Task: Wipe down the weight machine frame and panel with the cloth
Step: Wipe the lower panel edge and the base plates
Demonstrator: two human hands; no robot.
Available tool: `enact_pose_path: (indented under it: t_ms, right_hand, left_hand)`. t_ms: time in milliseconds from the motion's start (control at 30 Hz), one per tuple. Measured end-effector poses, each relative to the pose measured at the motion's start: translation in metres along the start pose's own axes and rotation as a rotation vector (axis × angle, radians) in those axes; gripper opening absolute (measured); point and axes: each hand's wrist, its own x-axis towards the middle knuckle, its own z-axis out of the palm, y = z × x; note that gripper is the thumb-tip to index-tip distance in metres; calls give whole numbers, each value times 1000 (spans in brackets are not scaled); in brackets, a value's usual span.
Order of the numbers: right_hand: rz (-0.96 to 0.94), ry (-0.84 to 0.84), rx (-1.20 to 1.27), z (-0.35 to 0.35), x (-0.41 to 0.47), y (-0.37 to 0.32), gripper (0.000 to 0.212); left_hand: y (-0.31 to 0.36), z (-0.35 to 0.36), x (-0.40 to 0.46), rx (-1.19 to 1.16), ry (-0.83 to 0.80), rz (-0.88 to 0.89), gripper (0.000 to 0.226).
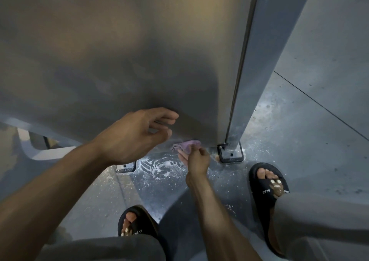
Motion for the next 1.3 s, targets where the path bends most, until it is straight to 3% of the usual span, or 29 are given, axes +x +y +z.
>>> enact_pose_path:
  t_ms: [267,467,600,833,900,1100,1300]
  right_hand:
    - [-242,-1,-72,16,-29,0,13]
    - [-84,111,-131,8,7,19,10]
    - [114,68,-167,-2,35,21,7]
    - [143,-18,-370,-12,50,14,15]
    - [153,12,-330,-9,50,19,13]
    - [86,45,-122,7,33,25,33]
    - [-110,-37,-52,28,-20,5,13]
  left_hand:
    - [-2,-3,3,22,-17,-1,37]
    - [-1,-2,2,20,-22,-5,36]
    - [-3,-1,2,-5,-15,2,33]
    - [-7,-4,-2,-1,-22,2,37]
    - [-8,-5,-4,6,-11,2,37]
    - [-16,-12,-11,19,0,1,37]
    - [-29,-20,-19,19,43,-14,34]
